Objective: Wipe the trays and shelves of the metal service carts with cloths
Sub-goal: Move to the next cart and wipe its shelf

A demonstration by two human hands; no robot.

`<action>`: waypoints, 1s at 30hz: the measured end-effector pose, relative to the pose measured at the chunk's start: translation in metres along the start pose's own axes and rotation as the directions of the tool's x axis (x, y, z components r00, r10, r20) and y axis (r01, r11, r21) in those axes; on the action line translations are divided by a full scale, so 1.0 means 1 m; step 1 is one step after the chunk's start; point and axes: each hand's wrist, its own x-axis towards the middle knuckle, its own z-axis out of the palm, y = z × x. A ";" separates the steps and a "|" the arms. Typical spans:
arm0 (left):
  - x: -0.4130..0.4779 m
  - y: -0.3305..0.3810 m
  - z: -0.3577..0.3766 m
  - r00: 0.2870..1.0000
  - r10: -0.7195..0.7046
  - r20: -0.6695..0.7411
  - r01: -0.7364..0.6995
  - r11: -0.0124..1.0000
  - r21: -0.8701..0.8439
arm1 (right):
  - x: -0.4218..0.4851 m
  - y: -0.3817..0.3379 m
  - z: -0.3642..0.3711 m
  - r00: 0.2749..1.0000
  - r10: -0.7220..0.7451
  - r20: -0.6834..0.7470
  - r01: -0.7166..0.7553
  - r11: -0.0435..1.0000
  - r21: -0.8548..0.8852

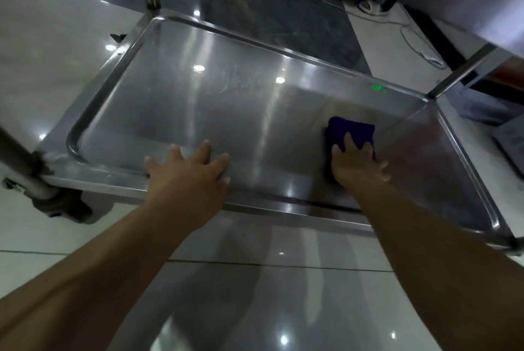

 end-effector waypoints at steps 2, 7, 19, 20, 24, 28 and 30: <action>0.003 0.008 0.000 0.998 -0.044 0.055 0.042 0.999 0.031 | -0.004 -0.036 0.010 0.997 -0.077 -0.030 0.076 0.996 -0.035; 0.002 0.012 -0.004 0.996 -0.060 0.069 0.058 0.997 0.043 | -0.025 -0.067 0.029 0.711 -0.701 0.054 0.699 0.695 -0.171; 0.011 0.033 0.004 0.999 0.052 -0.015 -0.052 0.999 0.002 | 0.015 -0.046 0.011 0.965 -0.254 -0.070 0.249 0.966 -0.074; 0.011 0.039 0.004 0.995 0.090 -0.043 -0.091 0.996 -0.013 | 0.005 -0.047 0.018 0.911 -0.406 -0.074 0.396 0.910 -0.121; 0.007 0.064 0.007 0.972 0.217 -0.085 -0.225 0.971 -0.087 | -0.001 0.004 0.015 0.610 -0.792 0.033 0.784 0.596 -0.176; 0.005 0.080 0.009 0.982 0.184 -0.042 -0.186 0.982 -0.027 | 0.043 0.072 -0.011 0.911 -0.412 -0.023 0.399 0.895 -0.199; 0.007 0.087 0.008 0.985 0.168 -0.045 -0.168 0.986 0.005 | 0.050 0.082 -0.016 0.994 -0.101 -0.029 0.100 0.994 -0.054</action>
